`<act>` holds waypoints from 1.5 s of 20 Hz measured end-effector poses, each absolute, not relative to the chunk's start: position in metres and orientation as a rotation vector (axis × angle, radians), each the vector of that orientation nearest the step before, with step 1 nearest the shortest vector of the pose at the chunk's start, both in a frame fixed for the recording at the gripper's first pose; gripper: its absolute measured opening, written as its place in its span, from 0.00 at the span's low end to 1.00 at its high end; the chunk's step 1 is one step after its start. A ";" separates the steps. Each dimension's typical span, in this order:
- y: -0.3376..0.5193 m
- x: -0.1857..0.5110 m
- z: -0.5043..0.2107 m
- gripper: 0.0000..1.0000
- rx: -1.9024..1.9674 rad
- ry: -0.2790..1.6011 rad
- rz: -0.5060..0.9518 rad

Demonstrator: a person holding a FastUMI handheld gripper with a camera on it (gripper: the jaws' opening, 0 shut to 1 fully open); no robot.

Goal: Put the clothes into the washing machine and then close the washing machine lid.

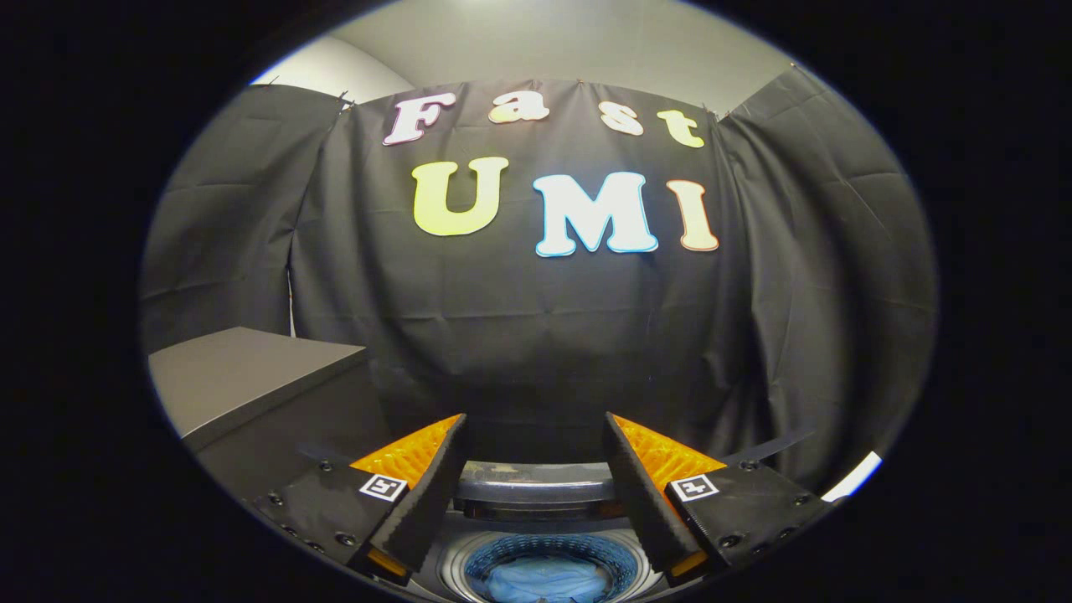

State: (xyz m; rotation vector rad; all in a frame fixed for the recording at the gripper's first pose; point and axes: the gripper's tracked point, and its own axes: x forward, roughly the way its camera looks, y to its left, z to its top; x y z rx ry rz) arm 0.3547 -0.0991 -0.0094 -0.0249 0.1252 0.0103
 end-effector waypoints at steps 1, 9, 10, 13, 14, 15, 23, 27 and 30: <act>-0.099 0.351 -0.012 0.98 -0.025 0.130 0.010; -0.099 0.311 -0.054 0.98 -0.022 0.192 0.007; -0.100 0.307 -0.061 0.98 -0.017 0.198 0.006; -0.100 0.301 -0.068 0.98 -0.009 0.210 0.001; -0.099 0.299 -0.067 0.98 -0.007 0.206 -0.002; -0.100 0.297 -0.065 0.98 -0.004 0.200 -0.004; -0.082 0.250 0.007 0.98 0.005 0.083 -0.019; -0.075 0.214 0.031 0.98 -0.002 0.053 -0.037; -0.069 0.187 0.045 0.98 -0.021 0.036 -0.044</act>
